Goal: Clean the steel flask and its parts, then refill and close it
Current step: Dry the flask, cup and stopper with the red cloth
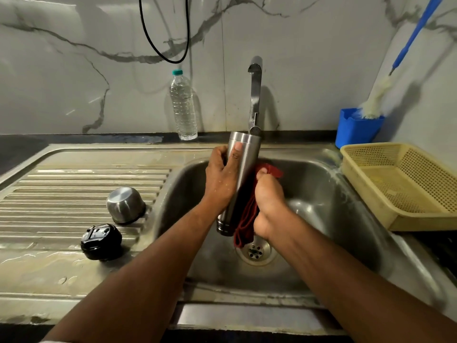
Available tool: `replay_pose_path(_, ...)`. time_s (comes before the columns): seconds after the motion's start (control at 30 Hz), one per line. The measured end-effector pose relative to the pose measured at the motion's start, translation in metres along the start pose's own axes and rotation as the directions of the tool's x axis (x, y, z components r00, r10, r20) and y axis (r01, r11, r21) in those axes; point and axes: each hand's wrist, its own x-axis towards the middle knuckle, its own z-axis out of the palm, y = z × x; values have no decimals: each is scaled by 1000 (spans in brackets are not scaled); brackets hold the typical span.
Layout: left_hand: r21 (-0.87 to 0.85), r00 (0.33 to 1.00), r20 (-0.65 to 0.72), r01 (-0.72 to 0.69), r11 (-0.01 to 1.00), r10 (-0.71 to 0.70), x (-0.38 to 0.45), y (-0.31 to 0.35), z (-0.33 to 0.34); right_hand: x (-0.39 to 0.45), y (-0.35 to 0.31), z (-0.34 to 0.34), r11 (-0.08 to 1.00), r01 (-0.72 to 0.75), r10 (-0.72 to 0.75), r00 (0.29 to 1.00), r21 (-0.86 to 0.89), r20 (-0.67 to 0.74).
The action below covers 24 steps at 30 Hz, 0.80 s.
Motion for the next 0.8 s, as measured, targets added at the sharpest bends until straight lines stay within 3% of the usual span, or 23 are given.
replay_pose_path(0.1,96,996,86,25,995,-33,-5,-2,7,0,-16,-4,990,109,-109,994,89,-6)
replay_pose_path(0.2,-31,989,138,59,998,-54,-7,-3,10,0,-21,-6,963,258,-259,966,78,2)
replay_pose_path(0.3,-161,996,85,42,986,-28,-6,-2,7,2,-15,-2,940,340,-340,940,-5,32)
replay_pose_path(0.43,-320,990,-143,-32,947,-15,3,2,-3,5,-2,4,975,189,-184,982,-119,53)
replay_pose_path(0.53,-280,984,-175,-5,960,-46,6,0,-5,6,3,0,990,5,3,999,-142,52)
replay_pose_path(0.63,-223,994,-96,36,974,-58,3,-4,1,8,-3,-2,996,11,-6,999,-92,52)
replay_pose_path(0.8,-70,990,105,107,992,-100,-8,0,13,10,-15,-2,946,323,-321,946,-38,51)
